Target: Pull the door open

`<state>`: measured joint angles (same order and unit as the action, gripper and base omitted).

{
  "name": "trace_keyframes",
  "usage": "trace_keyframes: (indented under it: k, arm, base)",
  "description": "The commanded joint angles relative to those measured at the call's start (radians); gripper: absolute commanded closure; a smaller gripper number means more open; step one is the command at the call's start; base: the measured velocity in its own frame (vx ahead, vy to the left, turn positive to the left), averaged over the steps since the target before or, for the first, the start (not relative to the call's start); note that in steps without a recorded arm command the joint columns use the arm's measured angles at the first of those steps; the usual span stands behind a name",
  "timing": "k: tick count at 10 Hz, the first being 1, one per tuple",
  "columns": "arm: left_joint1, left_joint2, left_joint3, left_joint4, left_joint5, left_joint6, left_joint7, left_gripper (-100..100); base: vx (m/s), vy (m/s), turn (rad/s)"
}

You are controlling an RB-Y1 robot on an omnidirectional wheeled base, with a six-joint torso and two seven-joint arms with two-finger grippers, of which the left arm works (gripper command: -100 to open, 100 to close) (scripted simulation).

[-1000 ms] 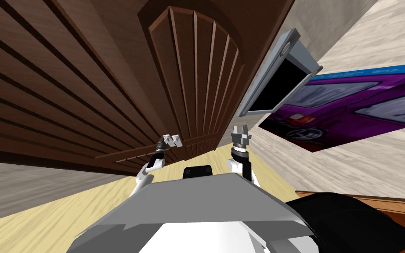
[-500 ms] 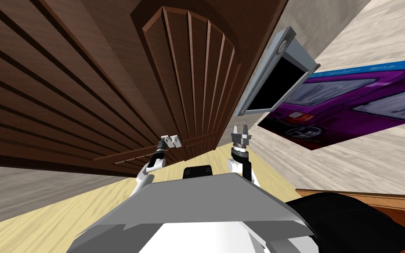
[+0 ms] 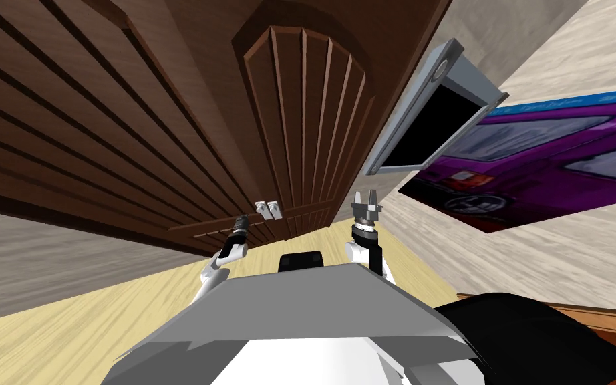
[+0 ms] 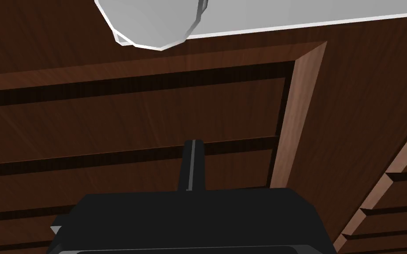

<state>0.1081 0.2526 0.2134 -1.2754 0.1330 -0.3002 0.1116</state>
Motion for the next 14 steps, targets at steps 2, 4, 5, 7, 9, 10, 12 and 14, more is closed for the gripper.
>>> trace_keyframes:
  k: [2,4,5,7,9,10,12,14]
  arm:
    - [0.021,0.006,0.003,-0.009,0.002,-0.001,0.004,-100]
    - [0.027,0.003,-0.005,-0.016,0.002,-0.004,0.007,-100]
    - [0.030,0.000,-0.013,-0.022,0.001,-0.006,0.008,-100]
    - [0.028,-0.010,-0.037,-0.039,-0.002,-0.010,0.012,-100]
    - [0.029,-0.021,-0.046,-0.050,-0.005,-0.012,0.008,-100]
    - [0.043,-0.008,-0.020,-0.041,-0.002,-0.009,0.007,-100]
    - [0.053,0.005,0.007,-0.029,0.002,-0.005,0.005,-100]
    - [0.063,0.022,0.043,-0.012,0.006,-0.001,0.001,-100]
  base:
    - [-0.182,-0.004,0.046]
    - [-0.181,-0.058,-0.004]
    - [-0.159,-0.077,-0.014]
    - [-0.146,-0.064,-0.055]
    - [-0.074,-0.079,-0.096]
    - [-0.028,0.022,0.142]
    - [-0.012,0.042,0.119]
    - [0.048,0.064,0.126]
